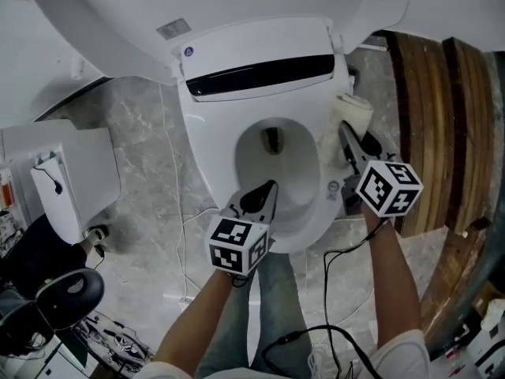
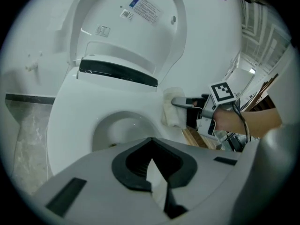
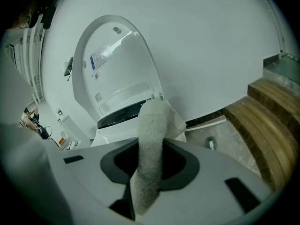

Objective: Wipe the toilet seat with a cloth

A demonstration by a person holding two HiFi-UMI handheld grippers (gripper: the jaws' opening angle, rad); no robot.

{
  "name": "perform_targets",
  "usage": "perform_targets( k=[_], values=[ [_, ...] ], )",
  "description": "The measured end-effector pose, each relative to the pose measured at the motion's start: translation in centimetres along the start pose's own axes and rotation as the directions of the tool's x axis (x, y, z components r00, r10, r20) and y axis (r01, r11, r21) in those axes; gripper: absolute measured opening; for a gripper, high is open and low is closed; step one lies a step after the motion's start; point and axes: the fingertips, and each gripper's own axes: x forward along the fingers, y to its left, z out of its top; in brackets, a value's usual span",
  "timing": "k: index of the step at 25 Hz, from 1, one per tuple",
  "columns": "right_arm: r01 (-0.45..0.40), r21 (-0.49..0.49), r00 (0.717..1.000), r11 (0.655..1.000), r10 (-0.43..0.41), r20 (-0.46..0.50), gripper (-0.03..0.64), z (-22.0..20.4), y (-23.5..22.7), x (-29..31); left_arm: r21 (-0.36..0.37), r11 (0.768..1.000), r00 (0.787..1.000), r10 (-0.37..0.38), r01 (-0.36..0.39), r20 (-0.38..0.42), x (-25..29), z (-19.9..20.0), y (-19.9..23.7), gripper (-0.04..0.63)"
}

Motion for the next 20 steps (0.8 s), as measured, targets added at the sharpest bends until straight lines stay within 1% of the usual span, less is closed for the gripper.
perform_targets(
  k=[3, 5, 7, 10, 14, 17, 20],
  values=[
    [-0.007, 0.043, 1.000, 0.999, 0.008, -0.007, 0.100, -1.0, 1.3, -0.8, -0.046, 0.999, 1.000, -0.002, 0.003, 0.023, -1.0, 0.6, 0.2, 0.011],
    [0.007, 0.065, 1.000, 0.998, -0.007, -0.007, 0.100, -1.4, 2.2, -1.1, -0.049, 0.999, 0.999, 0.000, 0.002, 0.036, -1.5, 0.9, 0.3, 0.011],
    [0.046, 0.064, 0.999, 0.997, -0.045, -0.017, 0.100, -1.8, 3.0, -1.5, -0.045, 0.999, 0.999, -0.004, 0.006, 0.045, -2.0, 1.1, 0.1, 0.011],
    [0.123, 0.024, 0.992, 0.992, -0.122, -0.030, 0.100, -2.2, 4.5, -3.2, -0.050, 0.999, 0.998, -0.019, 0.022, 0.052, -3.1, 1.1, -0.7, 0.011],
    [0.196, -0.008, 0.980, 0.980, -0.197, -0.029, 0.100, -3.3, 6.7, -6.2, -0.052, 0.998, 0.998, -0.023, 0.026, 0.061, -5.5, 1.4, -1.5, 0.011],
    [0.232, 0.038, 0.972, 0.972, -0.231, -0.044, 0.100, -4.8, 8.6, -8.8, -0.078, 0.997, 0.998, -0.009, 0.014, 0.066, -7.9, 1.5, -1.9, 0.011],
    [0.241, 0.093, 0.969, 0.966, -0.235, -0.074, 0.100, -6.4, 11.0, -11.2, -0.099, 0.995, 0.998, 0.005, 0.002, 0.067, -10.4, 1.6, -2.4, 0.011]
  ],
)
